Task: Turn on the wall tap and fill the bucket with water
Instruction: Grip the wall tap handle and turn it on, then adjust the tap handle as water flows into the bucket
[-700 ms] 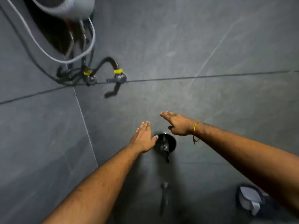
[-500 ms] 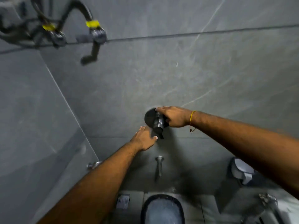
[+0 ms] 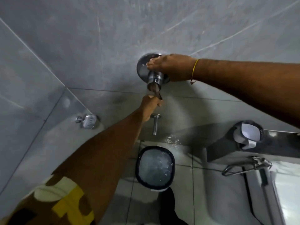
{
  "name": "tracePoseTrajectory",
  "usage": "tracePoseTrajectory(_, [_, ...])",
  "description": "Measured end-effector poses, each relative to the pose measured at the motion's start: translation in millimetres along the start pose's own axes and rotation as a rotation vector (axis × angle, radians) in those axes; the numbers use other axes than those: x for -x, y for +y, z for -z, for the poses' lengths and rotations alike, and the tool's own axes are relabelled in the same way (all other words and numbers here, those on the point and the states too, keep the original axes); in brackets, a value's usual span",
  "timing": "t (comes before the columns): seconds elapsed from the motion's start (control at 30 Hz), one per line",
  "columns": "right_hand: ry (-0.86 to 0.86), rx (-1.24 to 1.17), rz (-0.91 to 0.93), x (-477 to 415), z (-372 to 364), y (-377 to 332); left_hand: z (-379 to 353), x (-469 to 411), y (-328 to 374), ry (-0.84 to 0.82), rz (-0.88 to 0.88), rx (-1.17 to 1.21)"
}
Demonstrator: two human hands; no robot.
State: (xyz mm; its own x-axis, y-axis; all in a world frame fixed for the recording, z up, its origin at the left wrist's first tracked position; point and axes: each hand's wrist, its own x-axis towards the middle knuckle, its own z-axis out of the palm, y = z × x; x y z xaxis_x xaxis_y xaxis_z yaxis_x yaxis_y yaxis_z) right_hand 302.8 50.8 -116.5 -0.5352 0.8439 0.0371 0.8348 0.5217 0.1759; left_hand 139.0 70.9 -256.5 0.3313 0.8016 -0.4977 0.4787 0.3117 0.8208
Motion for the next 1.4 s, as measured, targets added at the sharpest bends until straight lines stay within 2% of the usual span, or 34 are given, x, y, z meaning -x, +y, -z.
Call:
tracePoseTrajectory(0.27, [0.071,0.036,0.126,-11,-6,8,8,1,4,0.027,-0.08,-0.227])
tracePoseTrajectory(0.5, [-0.038,0.044,0.084,-9,10,2,5,-2,7,0.027,-0.117,-0.299])
tracePoseTrajectory(1.0, [-0.066,0.044,0.041,-14,9,4,7,11,3,0.022,-0.263,-0.621])
tracePoseTrajectory(1.2, [-0.066,0.067,0.074,-19,9,4,6,9,-2,0.116,-0.403,-0.622])
tracePoseTrajectory(1.4, [-0.06,0.067,0.049,-18,6,3,-4,13,-7,0.17,-0.431,-0.651])
